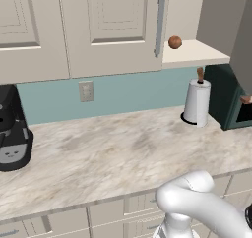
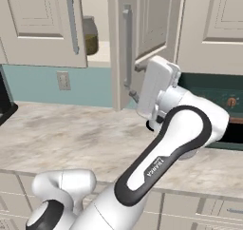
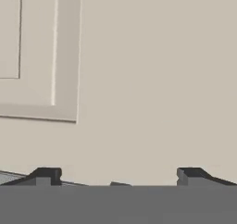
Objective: Pick the jar and jar from the dining table and place them in the open cabinet. Close the cabinet after placing the objects.
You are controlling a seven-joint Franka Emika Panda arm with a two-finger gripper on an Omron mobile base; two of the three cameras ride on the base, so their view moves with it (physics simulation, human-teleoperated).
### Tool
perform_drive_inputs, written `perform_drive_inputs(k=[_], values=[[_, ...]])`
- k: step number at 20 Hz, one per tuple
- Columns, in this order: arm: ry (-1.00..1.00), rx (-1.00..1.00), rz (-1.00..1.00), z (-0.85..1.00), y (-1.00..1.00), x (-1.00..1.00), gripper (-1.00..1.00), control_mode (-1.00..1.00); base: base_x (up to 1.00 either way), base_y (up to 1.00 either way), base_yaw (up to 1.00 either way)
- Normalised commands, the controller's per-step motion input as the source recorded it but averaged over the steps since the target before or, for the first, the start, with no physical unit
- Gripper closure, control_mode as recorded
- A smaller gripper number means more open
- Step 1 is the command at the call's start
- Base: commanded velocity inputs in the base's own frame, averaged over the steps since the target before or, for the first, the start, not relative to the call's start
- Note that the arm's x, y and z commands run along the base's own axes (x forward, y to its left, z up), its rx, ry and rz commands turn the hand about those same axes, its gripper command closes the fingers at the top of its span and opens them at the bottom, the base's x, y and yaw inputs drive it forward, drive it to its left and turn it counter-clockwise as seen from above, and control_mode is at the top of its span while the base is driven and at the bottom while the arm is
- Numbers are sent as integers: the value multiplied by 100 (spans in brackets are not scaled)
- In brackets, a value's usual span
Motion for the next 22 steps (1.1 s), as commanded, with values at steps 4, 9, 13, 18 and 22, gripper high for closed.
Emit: perform_drive_inputs(k=[4, 9, 13, 18, 22], values=[[1, 0, 0, 0, 76, 0, -100, -100, 0, 0, 0], [0, 0, 0, 0, 73, 0, -100, -100, 0, 0, 0], [0, 0, 0, 0, 67, 0, -100, -100, 0, 0, 0], [1, 0, 0, 0, 50, 11, -100, -100, 0, 0, 0], [0, 0, 0, 0, 21, 26, -100, -100, 0, 0, 0]])
